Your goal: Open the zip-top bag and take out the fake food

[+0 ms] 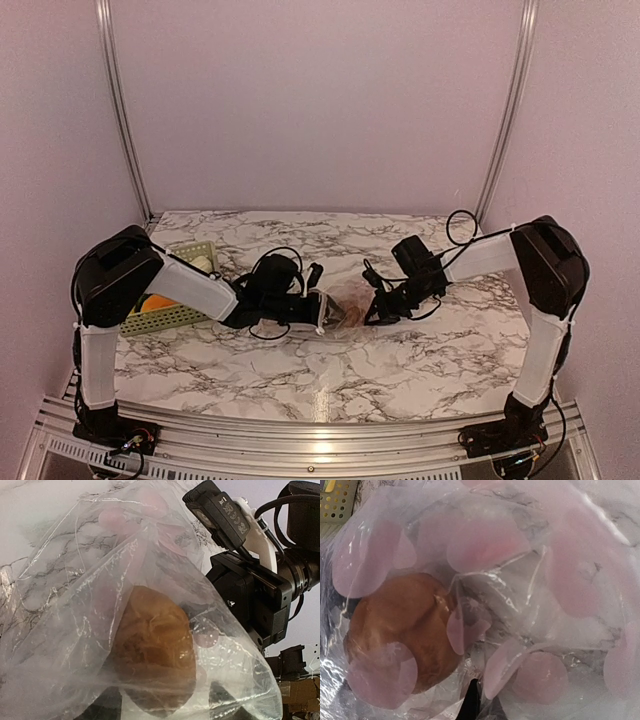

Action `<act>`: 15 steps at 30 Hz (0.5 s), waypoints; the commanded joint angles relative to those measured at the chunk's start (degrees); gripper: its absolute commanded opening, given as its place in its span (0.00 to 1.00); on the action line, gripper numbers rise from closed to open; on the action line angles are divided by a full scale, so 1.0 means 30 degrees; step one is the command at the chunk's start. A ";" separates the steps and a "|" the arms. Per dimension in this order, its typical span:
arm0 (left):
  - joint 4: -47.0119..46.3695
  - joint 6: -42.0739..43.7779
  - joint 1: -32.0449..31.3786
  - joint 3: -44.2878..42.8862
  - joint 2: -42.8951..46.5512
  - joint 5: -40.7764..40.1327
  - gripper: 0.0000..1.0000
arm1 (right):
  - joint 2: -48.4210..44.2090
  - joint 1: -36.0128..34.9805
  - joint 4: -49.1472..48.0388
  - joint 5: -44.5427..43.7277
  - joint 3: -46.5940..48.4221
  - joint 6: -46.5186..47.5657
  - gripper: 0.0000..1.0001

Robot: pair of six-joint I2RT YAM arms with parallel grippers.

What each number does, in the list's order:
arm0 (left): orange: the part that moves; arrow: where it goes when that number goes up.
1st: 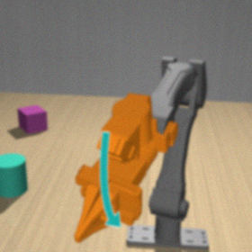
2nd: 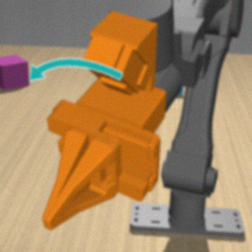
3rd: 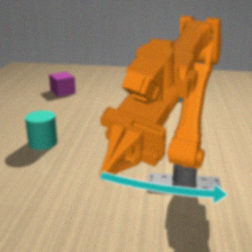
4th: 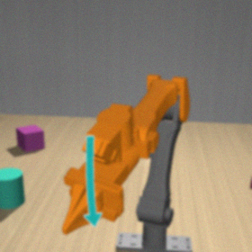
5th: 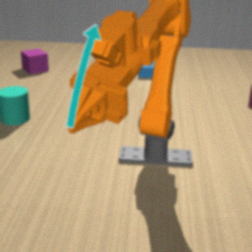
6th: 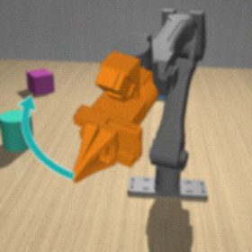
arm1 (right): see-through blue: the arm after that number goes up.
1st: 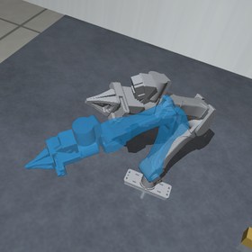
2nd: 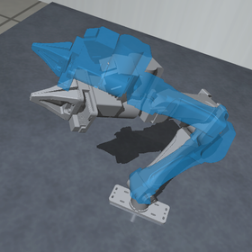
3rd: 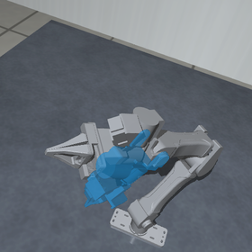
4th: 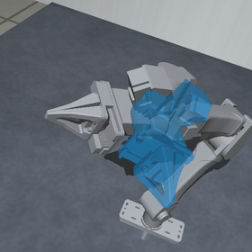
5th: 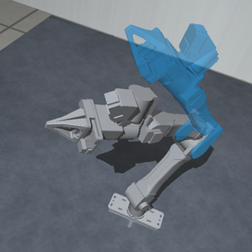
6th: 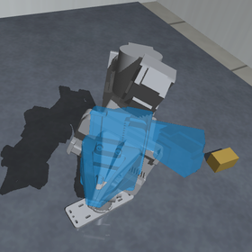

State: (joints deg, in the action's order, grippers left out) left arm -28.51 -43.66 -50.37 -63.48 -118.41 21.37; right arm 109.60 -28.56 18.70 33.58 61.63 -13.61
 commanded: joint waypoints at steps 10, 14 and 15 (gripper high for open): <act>0.4182 0.1226 -0.0395 -0.3611 -0.2069 -0.0322 0.61 | 0.1052 -0.1167 -0.0231 0.0784 0.0764 -0.0025 0.00; 0.3926 0.1057 -0.0175 -0.2490 -0.1136 -0.0948 0.44 | 0.0486 -0.0978 -0.0350 0.0509 0.0258 -0.0267 0.00; 0.3515 0.0880 -0.0089 -0.1981 -0.0700 -0.0952 0.41 | 0.0302 -0.0853 -0.0459 0.0497 -0.0001 -0.0372 0.00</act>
State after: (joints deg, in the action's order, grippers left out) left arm -19.14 -40.88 -50.96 -72.77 -123.28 19.86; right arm 111.15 -30.72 17.04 35.59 62.87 -13.74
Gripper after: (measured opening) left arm 0.533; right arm 0.005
